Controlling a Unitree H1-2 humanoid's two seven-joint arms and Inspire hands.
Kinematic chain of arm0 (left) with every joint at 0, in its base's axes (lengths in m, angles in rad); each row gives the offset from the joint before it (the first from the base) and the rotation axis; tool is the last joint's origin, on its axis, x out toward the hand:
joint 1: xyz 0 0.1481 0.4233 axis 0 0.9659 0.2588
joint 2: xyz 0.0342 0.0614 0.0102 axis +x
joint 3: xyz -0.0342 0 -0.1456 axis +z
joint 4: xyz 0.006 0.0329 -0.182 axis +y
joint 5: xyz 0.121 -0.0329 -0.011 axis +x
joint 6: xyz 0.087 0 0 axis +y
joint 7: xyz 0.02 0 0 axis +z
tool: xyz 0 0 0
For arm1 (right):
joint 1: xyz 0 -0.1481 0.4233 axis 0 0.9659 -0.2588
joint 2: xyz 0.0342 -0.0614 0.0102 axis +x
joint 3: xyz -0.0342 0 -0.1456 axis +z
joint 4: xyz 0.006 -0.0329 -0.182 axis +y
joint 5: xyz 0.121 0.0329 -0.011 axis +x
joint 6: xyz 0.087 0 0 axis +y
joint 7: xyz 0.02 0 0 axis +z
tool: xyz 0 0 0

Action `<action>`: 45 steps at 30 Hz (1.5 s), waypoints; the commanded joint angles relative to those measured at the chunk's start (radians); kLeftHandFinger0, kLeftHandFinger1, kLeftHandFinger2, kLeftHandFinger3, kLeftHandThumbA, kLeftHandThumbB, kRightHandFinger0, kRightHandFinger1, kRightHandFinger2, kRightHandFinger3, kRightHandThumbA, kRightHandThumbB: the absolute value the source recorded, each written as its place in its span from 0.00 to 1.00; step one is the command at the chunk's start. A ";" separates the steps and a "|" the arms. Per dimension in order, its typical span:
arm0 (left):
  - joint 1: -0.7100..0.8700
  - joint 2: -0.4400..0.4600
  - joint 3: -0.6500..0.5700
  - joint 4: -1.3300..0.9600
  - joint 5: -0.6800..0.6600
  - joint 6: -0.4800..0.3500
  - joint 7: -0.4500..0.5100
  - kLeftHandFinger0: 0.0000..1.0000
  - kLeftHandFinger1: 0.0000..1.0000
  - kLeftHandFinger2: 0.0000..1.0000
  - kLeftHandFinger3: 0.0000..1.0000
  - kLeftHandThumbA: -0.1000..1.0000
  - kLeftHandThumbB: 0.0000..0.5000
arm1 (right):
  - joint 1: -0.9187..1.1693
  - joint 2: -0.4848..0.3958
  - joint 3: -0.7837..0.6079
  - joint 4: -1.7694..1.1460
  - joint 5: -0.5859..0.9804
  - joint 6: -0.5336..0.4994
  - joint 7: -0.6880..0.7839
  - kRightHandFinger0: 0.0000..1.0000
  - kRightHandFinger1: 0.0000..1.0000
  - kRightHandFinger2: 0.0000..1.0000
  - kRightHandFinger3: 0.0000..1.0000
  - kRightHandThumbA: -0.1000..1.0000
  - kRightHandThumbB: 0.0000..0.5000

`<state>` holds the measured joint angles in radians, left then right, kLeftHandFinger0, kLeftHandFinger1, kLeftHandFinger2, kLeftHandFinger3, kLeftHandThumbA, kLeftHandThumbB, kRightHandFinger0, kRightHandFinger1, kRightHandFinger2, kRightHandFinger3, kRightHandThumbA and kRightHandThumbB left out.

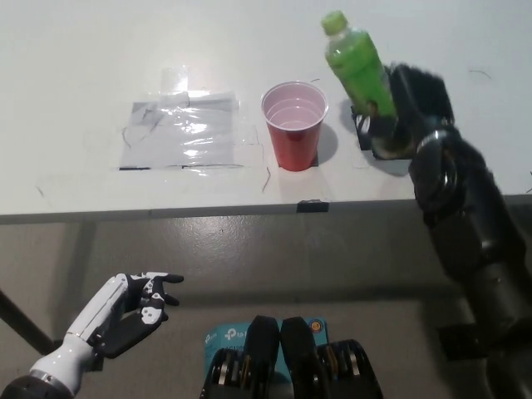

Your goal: The robot uses its right hand to pick up a bottle kept in the middle of the desk and tilt it into a cup kept next to it to pour water out

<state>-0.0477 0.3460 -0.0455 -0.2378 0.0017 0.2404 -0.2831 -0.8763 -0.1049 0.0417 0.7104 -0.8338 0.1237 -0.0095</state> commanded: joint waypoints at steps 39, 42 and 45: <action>0.006 0.012 0.009 -0.028 0.013 -0.059 0.006 0.51 0.59 0.72 0.76 1.00 0.61 | -0.069 -0.123 0.137 0.094 0.033 -0.536 -0.615 0.11 0.41 0.09 0.31 0.00 0.13; 0.007 0.011 0.008 -0.028 0.017 -0.069 0.007 0.48 0.57 0.69 0.76 1.00 0.57 | -0.058 -0.117 0.138 0.107 0.058 -0.524 -0.644 0.06 0.39 0.11 0.31 0.00 0.09; 0.002 0.014 0.013 -0.028 0.014 -0.075 0.006 0.48 0.57 0.69 0.75 1.00 0.53 | -0.062 -0.097 0.125 0.145 0.109 -0.524 -0.650 0.00 0.30 0.09 0.29 0.00 0.10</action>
<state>-0.0437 0.3448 -0.0442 -0.2375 0.0095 0.2354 -0.2829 -0.7991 -0.1865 0.1383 0.8588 -0.6950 -0.2330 -0.4245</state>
